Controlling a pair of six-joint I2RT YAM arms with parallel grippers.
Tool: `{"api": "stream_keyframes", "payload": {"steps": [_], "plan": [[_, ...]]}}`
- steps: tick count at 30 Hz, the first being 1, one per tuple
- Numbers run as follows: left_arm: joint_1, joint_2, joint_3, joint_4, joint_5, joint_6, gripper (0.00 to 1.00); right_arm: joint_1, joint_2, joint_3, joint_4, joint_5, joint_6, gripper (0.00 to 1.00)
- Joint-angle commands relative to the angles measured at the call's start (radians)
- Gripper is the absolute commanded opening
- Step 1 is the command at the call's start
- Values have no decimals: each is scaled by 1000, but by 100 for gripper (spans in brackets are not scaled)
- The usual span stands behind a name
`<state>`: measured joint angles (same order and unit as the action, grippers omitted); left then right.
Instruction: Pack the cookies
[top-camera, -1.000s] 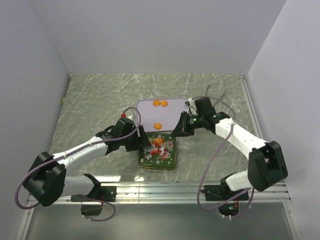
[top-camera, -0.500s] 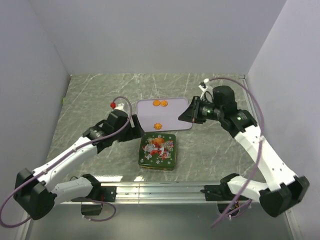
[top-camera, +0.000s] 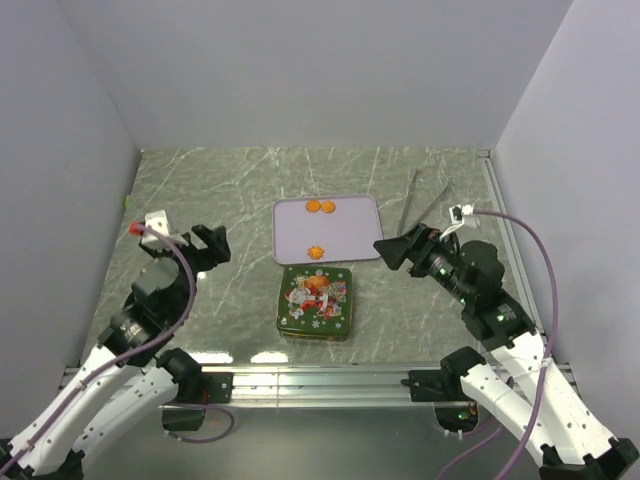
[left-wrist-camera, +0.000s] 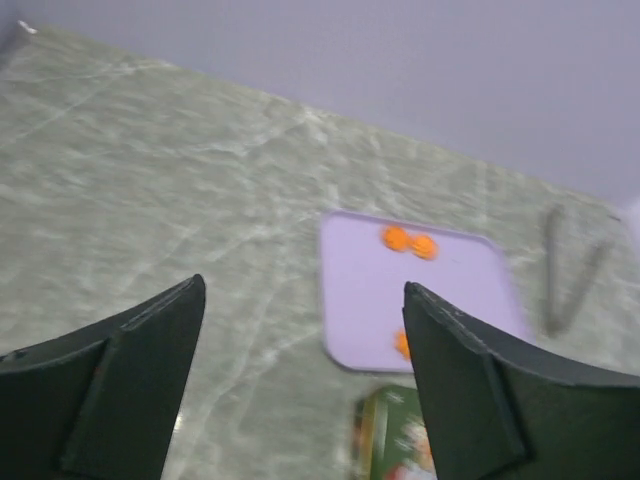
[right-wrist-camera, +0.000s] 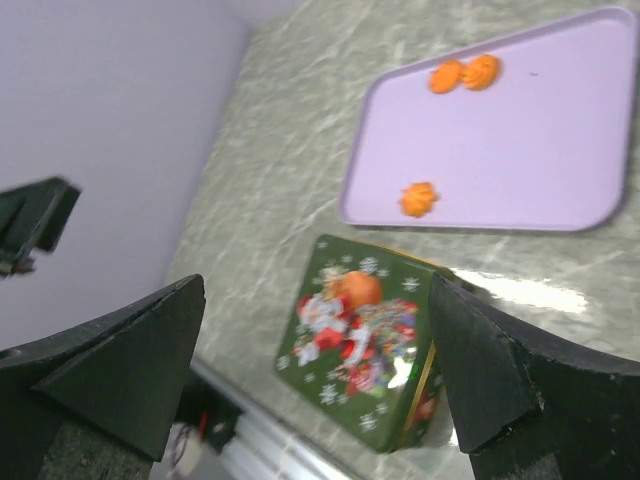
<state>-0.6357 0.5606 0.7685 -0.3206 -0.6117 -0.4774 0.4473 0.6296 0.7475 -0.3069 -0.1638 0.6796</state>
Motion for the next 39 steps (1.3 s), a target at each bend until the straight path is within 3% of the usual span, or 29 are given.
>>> {"api": "stream_keyframes", "payload": {"steps": [1, 5, 8, 13, 16, 21, 28, 33, 39], "plan": [[-1, -92, -150, 269, -155, 183, 88, 5, -67, -98, 261, 105, -12, 99], [-1, -215, -355, 495, -304, 236, 86, 8, -62, -85, 203, 138, -141, 100], [1, -222, -435, 597, -330, 327, 87, 8, -44, -47, 148, 135, -271, 100], [14, -160, -520, 736, -286, 401, 94, 8, -28, -26, 129, 142, -330, 100], [59, -61, -557, 799, -225, 367, 95, 10, -21, -42, 157, 104, -417, 100], [151, 70, -572, 935, -151, 318, 95, 8, -48, -85, 184, 255, -417, 100], [306, 324, -583, 1106, -16, 315, 94, 7, -131, -328, 446, 359, -558, 100], [382, 492, -571, 1201, 49, 307, 92, -7, -67, -413, 543, 397, -626, 100], [398, 636, -552, 1273, 70, 306, 93, -30, 8, -428, 614, 431, -611, 100]]}}
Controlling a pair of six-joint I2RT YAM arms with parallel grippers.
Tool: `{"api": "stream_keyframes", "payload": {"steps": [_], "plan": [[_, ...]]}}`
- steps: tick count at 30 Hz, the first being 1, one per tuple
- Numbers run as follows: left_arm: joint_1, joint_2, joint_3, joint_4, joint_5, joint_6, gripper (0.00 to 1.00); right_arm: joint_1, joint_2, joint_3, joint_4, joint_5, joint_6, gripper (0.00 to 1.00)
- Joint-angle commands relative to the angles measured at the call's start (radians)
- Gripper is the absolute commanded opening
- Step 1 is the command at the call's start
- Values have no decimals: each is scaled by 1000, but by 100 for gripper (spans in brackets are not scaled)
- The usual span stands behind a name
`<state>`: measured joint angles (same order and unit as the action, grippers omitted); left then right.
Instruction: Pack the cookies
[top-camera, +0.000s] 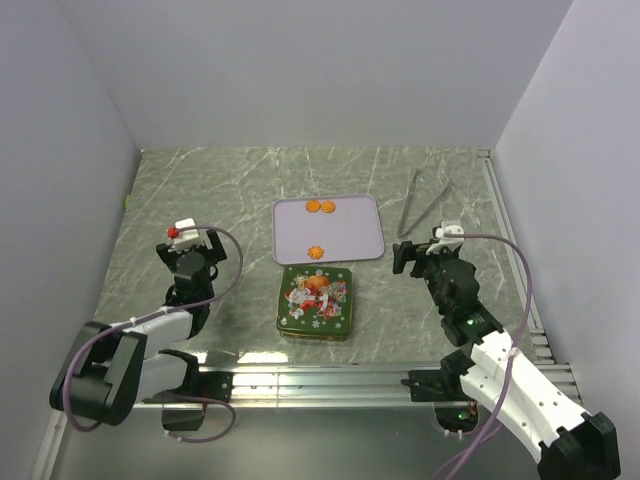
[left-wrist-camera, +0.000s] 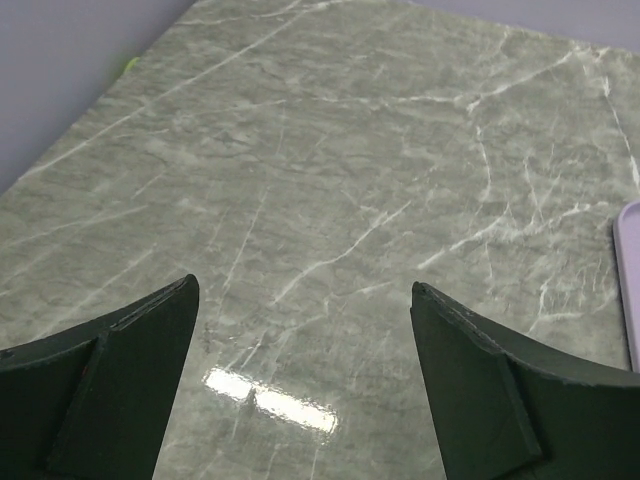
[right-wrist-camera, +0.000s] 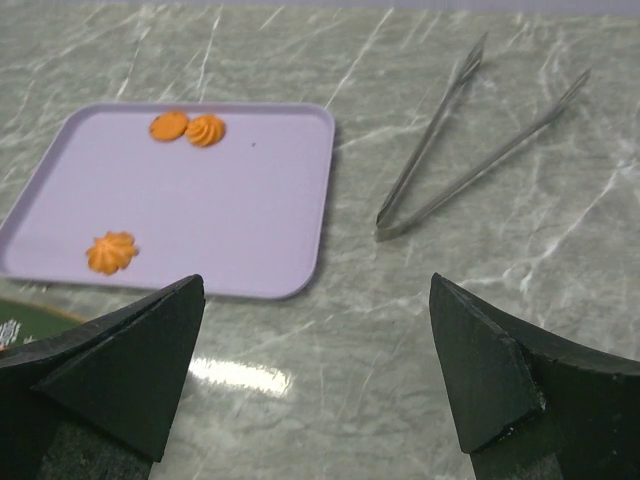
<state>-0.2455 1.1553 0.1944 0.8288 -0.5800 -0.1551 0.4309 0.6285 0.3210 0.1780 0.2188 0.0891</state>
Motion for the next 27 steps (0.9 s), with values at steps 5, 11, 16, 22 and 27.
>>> {"api": "stream_keyframes", "payload": {"steps": [5, 11, 16, 22, 27], "plan": [[9, 128, 68, 154, 58, 45, 94, -58, 65, -26, 163, 59, 30, 100], [32, 240, 145, 183, 107, 103, 94, -112, 114, -51, 181, 80, 24, 100], [100, 293, 140, 258, 158, 49, 95, -113, 169, -80, 244, 165, 43, 100], [206, 314, 28, 469, 302, -23, 96, -115, 229, -91, 334, 203, 24, 100], [209, 299, 40, 402, 304, -35, 94, -126, 302, -91, 403, 179, -34, 100]]}}
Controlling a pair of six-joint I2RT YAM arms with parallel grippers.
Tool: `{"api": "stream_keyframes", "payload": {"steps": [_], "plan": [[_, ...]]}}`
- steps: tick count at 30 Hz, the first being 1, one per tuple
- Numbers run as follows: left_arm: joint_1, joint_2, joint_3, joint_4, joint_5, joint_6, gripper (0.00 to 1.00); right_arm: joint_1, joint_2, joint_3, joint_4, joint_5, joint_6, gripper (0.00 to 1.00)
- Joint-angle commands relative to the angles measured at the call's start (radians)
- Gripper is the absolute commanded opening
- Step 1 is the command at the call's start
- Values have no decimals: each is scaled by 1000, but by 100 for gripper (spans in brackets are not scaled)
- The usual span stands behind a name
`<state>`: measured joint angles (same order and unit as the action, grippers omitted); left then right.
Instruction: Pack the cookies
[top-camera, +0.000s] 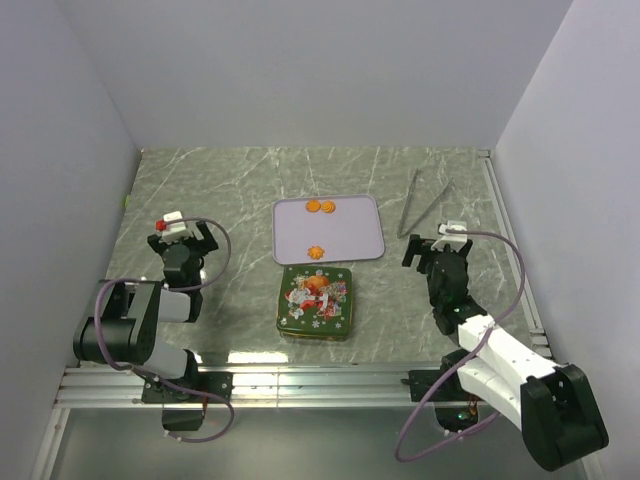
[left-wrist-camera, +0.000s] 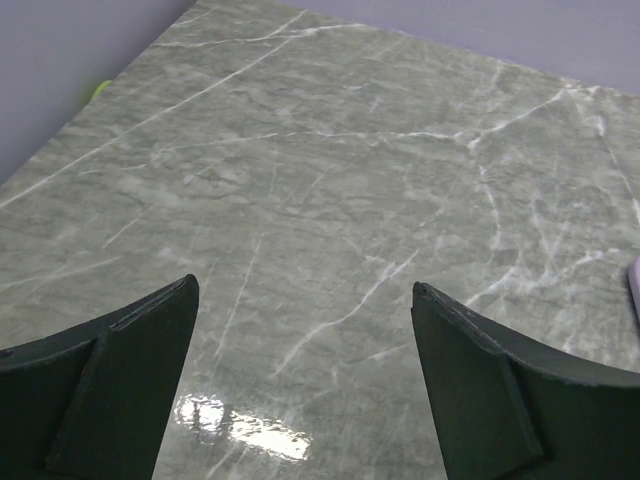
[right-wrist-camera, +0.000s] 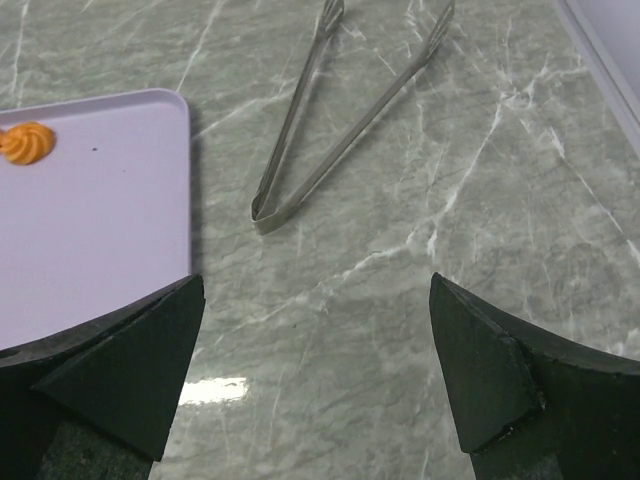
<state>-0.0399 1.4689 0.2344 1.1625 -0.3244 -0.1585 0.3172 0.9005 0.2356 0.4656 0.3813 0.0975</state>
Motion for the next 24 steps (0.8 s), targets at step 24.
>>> {"api": "stream_keyframes", "payload": {"steps": [24], "plan": [[3, -10, 2, 68, 50, -29, 99, -245, 402, -24, 660, -183, -13, 100]]}}
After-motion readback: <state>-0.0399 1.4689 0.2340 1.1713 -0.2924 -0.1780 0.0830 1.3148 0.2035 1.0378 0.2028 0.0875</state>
